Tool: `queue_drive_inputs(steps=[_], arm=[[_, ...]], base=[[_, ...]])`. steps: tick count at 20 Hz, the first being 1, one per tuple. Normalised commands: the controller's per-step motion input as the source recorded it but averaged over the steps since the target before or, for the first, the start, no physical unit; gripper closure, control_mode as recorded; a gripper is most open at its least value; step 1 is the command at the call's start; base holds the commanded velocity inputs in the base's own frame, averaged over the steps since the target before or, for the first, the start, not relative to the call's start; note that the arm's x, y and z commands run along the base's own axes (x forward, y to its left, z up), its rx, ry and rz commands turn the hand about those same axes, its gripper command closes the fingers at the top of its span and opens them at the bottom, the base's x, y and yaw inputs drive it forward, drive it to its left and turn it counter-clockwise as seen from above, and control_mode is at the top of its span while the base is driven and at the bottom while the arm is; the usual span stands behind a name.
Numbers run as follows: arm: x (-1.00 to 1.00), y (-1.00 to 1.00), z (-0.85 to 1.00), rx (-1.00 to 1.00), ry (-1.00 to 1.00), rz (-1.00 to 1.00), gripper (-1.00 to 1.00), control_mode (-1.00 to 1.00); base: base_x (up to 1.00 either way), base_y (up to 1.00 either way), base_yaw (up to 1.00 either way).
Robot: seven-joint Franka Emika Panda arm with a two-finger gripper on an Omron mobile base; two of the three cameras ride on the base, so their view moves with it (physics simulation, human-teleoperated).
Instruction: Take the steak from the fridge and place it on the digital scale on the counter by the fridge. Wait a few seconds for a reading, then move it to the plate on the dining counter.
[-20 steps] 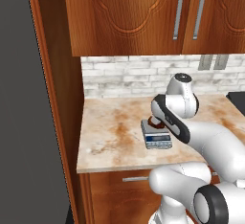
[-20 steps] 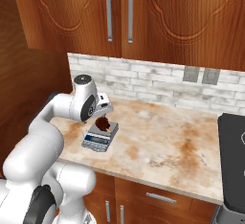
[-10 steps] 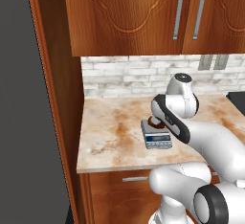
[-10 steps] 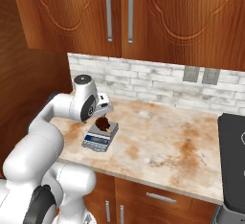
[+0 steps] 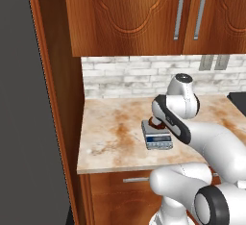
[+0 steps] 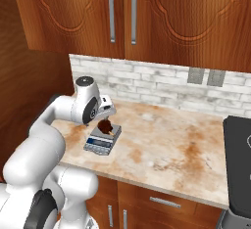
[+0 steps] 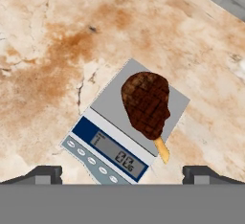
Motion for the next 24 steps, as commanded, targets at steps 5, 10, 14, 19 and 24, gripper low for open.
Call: queue_drive_inputs(steps=[5,10,14,19,24], arm=[[0.00,0.00,0.00,0.00,0.00,0.00,-1.00,-1.00],[0.00,0.00,0.00,0.00,0.00,0.00,-1.00,-1.00],[0.00,0.00,0.00,0.00,0.00,0.00,-1.00,-1.00],[0.02,-0.01,-0.20,0.00,0.00,0.00,-1.00,-1.00],[0.16,0.00,-0.22,0.00,0.00,0.00,-1.00,-1.00]], base=[[0.00,0.00,0.00],[0.00,0.00,0.00],[0.00,0.00,0.00],[0.00,0.00,0.00],[0.00,0.00,0.00]])
